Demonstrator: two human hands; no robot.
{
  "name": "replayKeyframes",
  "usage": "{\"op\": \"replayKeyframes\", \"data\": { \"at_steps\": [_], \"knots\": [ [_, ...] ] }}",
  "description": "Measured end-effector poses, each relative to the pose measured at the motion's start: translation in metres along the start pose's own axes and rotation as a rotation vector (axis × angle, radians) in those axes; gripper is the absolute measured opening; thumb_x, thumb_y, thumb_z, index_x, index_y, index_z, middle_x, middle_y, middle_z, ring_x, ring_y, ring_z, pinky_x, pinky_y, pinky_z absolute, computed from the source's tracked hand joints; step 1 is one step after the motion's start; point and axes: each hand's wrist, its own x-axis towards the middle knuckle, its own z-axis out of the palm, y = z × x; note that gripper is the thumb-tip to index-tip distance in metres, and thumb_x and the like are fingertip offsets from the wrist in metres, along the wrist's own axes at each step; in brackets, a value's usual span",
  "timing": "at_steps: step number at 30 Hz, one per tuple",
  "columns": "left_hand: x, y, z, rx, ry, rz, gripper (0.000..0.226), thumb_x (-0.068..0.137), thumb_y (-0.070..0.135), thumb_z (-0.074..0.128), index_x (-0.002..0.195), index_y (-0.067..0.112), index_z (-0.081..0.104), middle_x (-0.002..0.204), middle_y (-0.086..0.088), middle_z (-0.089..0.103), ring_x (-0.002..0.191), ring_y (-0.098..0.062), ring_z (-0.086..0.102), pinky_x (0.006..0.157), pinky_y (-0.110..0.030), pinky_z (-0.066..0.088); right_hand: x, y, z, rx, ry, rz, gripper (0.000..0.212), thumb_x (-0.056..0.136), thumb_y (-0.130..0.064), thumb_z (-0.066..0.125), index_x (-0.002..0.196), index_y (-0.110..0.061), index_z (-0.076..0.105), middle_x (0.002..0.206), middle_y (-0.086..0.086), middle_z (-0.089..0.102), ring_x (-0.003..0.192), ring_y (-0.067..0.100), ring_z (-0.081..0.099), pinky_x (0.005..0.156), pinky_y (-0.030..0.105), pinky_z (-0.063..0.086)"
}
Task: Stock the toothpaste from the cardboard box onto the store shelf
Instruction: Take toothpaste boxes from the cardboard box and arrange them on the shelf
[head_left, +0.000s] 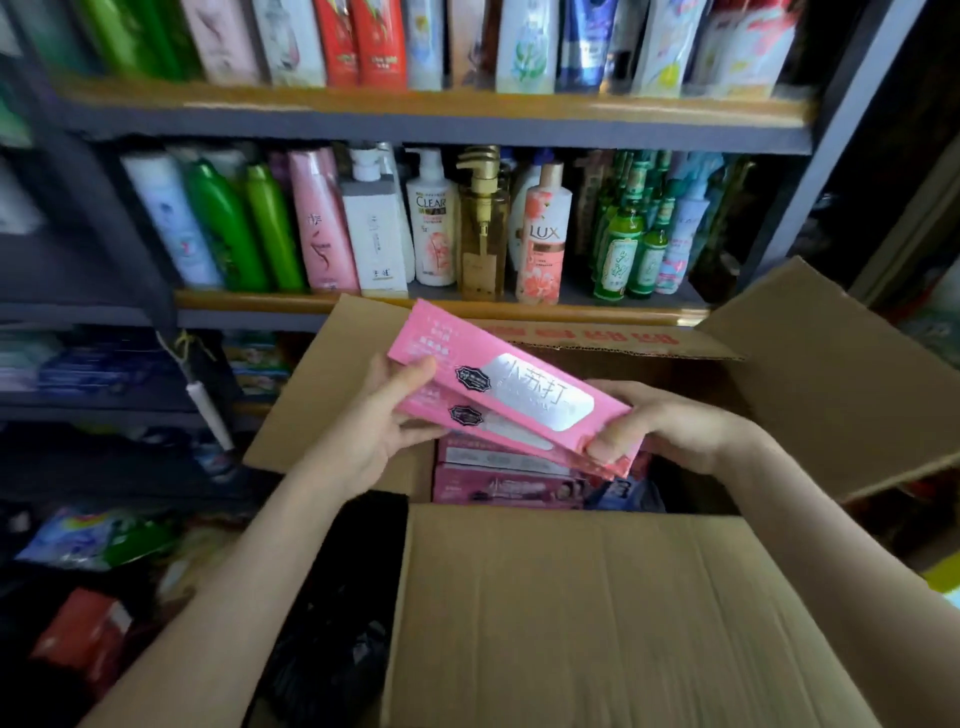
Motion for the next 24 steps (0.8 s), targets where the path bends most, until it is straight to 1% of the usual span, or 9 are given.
{"op": "replayKeyframes", "data": {
  "at_steps": [3,7,9,10,12,16,18,20,24],
  "knots": [
    [-0.025,0.012,-0.014,0.006,0.127,0.063,0.048,0.076,0.049,0.069,0.117,0.031,0.050,0.113,0.001,0.067,0.101,-0.020,0.067,0.078,-0.040,0.055,0.006,-0.011,0.028,0.033,-0.049,-0.059,0.075,0.058,-0.023,0.074,0.130,-0.019,0.054,0.125,0.020,0.060,0.114,0.047,0.053,0.098,0.058,0.040],
    [-0.053,0.024,-0.045,0.095,0.242,0.078,0.068,0.069,0.062,0.057,0.125,0.026,0.047,0.117,0.000,0.067,0.096,-0.016,0.070,0.068,-0.032,0.058,0.016,-0.026,0.061,0.084,-0.118,-0.121,0.066,0.066,-0.032,0.075,0.128,-0.018,0.058,0.128,0.029,0.054,0.112,0.058,0.046,0.098,0.071,0.030],
    [-0.063,0.028,-0.064,0.104,0.292,0.079,0.053,0.083,0.057,0.049,0.124,0.023,0.047,0.114,-0.003,0.067,0.094,-0.017,0.070,0.065,-0.029,0.058,0.023,-0.037,0.077,0.103,-0.157,-0.128,0.067,0.063,-0.040,0.081,0.123,-0.018,0.063,0.120,0.027,0.060,0.101,0.048,0.057,0.090,0.064,0.044],
    [-0.067,0.030,-0.075,0.099,0.324,0.075,0.043,0.091,0.052,0.044,0.122,0.022,0.048,0.112,-0.005,0.068,0.094,-0.018,0.070,0.065,-0.029,0.058,0.028,-0.043,0.085,0.104,-0.179,-0.128,0.066,0.059,-0.044,0.083,0.118,-0.020,0.066,0.112,0.022,0.066,0.093,0.038,0.064,0.079,0.054,0.053],
    [-0.075,0.034,-0.099,0.086,0.375,0.064,0.037,0.098,0.046,0.039,0.120,0.019,0.049,0.110,-0.007,0.068,0.097,-0.021,0.068,0.074,-0.036,0.059,0.042,-0.054,0.102,0.121,-0.225,-0.135,0.066,0.056,-0.045,0.085,0.115,-0.020,0.068,0.102,0.015,0.070,0.081,0.026,0.069,0.060,0.037,0.060],
    [-0.089,0.047,-0.163,0.068,0.468,0.055,0.035,0.100,0.047,0.038,0.116,0.018,0.050,0.113,-0.008,0.067,0.102,-0.024,0.067,0.087,-0.048,0.055,0.085,-0.080,0.152,0.137,-0.253,-0.152,0.064,0.059,-0.036,0.081,0.116,-0.012,0.066,0.096,0.015,0.070,0.073,0.024,0.069,0.054,0.034,0.059],
    [-0.095,0.056,-0.203,0.072,0.494,0.047,0.037,0.100,0.049,0.037,0.116,0.019,0.050,0.114,-0.006,0.067,0.103,-0.021,0.067,0.088,-0.047,0.054,0.114,-0.095,0.184,0.118,-0.245,-0.153,0.065,0.049,-0.040,0.087,0.106,-0.014,0.072,0.089,0.013,0.071,0.068,0.021,0.068,0.055,0.032,0.058],
    [-0.099,0.067,-0.246,0.074,0.523,0.039,0.039,0.099,0.051,0.037,0.118,0.020,0.050,0.115,-0.005,0.068,0.103,-0.020,0.067,0.086,-0.045,0.055,0.145,-0.112,0.219,0.118,-0.224,-0.165,0.054,0.045,-0.041,0.087,0.093,-0.021,0.077,0.082,0.008,0.071,0.063,0.018,0.066,0.054,0.031,0.055],
    [-0.106,0.085,-0.326,0.064,0.592,0.030,0.032,0.100,0.050,0.038,0.111,0.024,0.053,0.111,-0.003,0.069,0.100,-0.019,0.068,0.073,-0.038,0.057,0.198,-0.140,0.279,0.151,-0.178,-0.228,0.035,0.070,-0.027,0.069,0.102,-0.014,0.070,0.077,0.009,0.068,0.061,0.019,0.064,0.047,0.029,0.053]
  ]
}}
